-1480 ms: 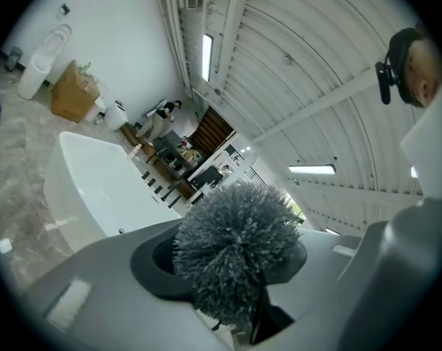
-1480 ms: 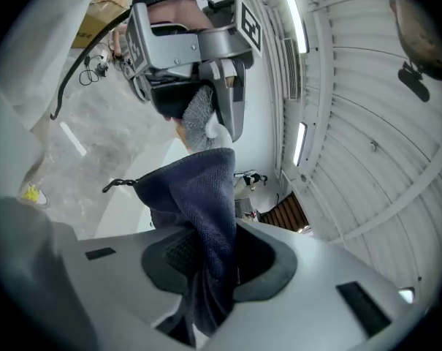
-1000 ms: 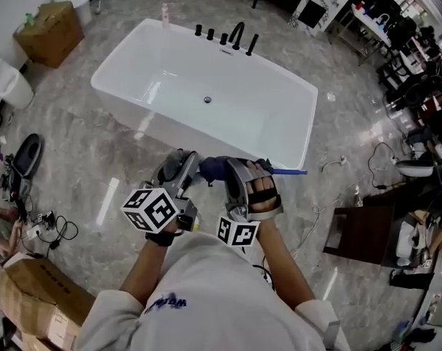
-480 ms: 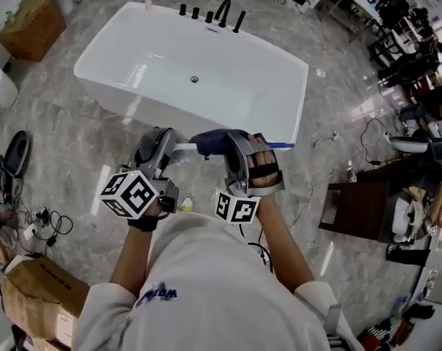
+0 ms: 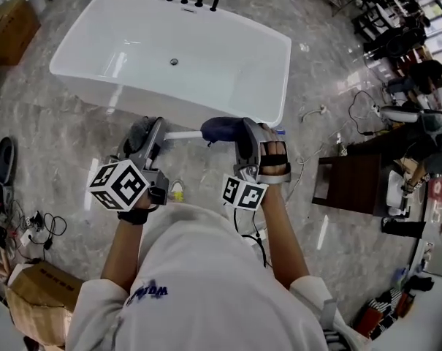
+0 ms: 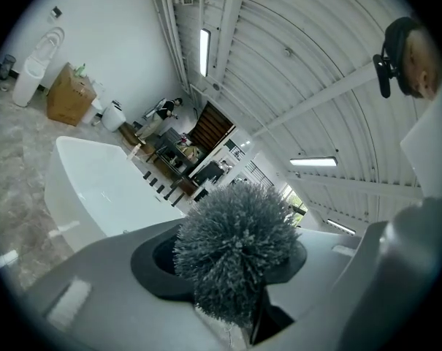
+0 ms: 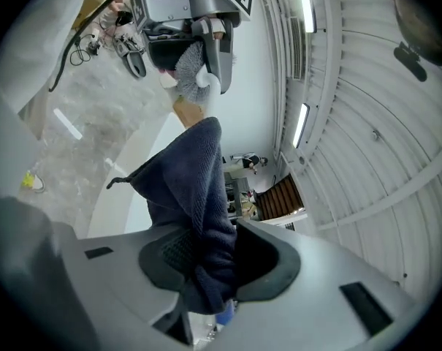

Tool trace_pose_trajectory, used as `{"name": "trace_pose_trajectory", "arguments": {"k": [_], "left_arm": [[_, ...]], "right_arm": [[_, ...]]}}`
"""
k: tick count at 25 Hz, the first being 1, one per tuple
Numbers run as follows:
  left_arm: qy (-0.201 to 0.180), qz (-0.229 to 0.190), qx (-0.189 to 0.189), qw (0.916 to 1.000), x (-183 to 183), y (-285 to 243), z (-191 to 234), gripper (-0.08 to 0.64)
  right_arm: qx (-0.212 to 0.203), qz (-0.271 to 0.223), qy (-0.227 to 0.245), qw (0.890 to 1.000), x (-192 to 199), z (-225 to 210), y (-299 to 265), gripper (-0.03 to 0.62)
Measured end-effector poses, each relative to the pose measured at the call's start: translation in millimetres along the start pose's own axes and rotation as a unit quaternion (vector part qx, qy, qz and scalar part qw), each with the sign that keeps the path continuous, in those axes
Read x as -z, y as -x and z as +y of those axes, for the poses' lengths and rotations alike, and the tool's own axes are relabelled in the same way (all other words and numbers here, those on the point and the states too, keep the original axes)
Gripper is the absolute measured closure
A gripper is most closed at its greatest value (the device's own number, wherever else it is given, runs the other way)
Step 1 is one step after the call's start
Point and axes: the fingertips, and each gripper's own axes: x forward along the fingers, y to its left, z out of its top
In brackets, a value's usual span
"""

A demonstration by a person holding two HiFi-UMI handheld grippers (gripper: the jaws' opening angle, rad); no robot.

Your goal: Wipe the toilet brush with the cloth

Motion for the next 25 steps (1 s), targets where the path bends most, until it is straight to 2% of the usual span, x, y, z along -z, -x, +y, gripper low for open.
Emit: {"name": "trace_pose_trajectory", "arguments": {"k": [8, 11, 13, 17, 25], "left_arm": [[-0.008, 0.025, 0.022, 0.9994, 15.1, -16.4, -15.9, 0.367], [-0.008, 0.025, 0.034, 0.9991, 15.1, -19.2, -20.0, 0.365], [-0.006, 0.024, 0.036, 0.9991, 13.0, -21.4, -19.5, 0.364], [0.008, 0.018, 0.03, 0.9993, 8.3, -21.3, -11.6, 0.364], [0.025, 0.016, 0.032, 0.9991, 5.8, -24.7, 1.5, 0.365]], "right_arm": [[-0.003, 0.03, -0.018, 0.999, 34.8, 5.7, 10.1, 0.451], [-0.009, 0.033, -0.054, 0.998, 39.1, 5.3, 11.5, 0.436], [-0.022, 0.038, -0.077, 0.996, 42.2, 6.4, 9.6, 0.386], [-0.034, 0.066, -0.107, 0.992, 60.5, 6.1, 9.6, 0.377], [-0.024, 0.085, -0.092, 0.992, 77.8, -3.2, 7.9, 0.397]]}}
